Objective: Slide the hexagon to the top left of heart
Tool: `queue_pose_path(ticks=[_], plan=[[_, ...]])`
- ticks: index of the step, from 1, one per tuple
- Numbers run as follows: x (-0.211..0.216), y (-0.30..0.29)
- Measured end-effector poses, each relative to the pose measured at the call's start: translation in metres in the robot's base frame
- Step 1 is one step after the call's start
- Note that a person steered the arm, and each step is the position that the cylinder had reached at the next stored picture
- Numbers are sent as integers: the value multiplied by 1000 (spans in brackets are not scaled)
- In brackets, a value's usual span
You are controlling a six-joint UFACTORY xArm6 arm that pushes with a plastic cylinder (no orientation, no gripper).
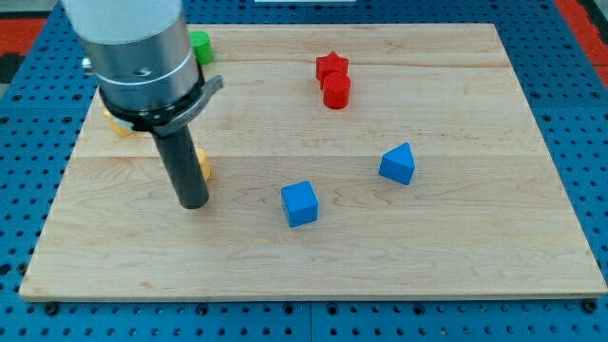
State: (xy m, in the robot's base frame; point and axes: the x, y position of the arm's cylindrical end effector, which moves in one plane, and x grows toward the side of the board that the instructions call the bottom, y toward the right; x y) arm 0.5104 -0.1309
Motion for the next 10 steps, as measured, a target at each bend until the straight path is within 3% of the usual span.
queue_pose_path(ticks=[2,3,4,6,7,8,9,10], plan=[[-38,21],[-5,-27],[-15,-94],[-103,-114],[-105,-103],[-105,-132],[-136,-148],[-147,-123]])
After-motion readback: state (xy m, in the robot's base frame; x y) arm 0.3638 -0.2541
